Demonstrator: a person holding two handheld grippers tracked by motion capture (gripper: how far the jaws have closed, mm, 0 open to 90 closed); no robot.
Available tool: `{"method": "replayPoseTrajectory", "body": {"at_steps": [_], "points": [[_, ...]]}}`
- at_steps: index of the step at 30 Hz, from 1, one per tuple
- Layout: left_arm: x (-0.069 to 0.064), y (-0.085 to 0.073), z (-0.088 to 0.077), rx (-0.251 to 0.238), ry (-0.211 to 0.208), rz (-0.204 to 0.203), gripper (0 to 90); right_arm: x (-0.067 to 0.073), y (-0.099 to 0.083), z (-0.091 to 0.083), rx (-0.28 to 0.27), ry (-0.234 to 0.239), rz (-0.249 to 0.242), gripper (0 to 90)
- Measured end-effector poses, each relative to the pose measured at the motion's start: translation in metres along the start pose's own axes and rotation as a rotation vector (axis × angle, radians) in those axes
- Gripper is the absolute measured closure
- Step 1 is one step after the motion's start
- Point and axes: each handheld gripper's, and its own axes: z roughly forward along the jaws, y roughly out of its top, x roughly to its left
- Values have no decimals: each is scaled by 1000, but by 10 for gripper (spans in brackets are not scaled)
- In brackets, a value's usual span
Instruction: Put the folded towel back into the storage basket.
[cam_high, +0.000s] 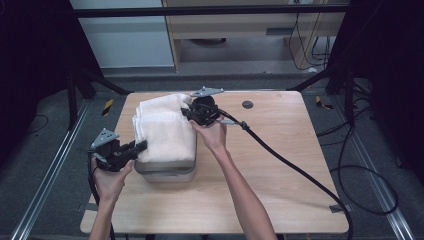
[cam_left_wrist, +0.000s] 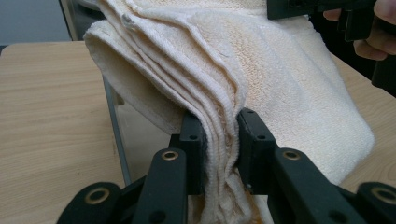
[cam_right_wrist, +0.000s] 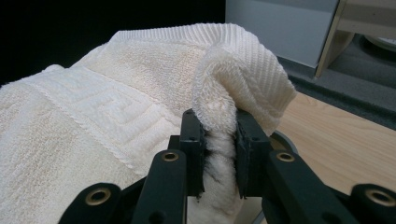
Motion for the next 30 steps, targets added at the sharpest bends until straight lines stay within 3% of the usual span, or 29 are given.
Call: {"method": "replayPoseTrajectory", "body": {"at_steps": [30], "points": [[13,-20,25,95,49,-2,735,-2,-27,36,93,-32,-9,756]]}}
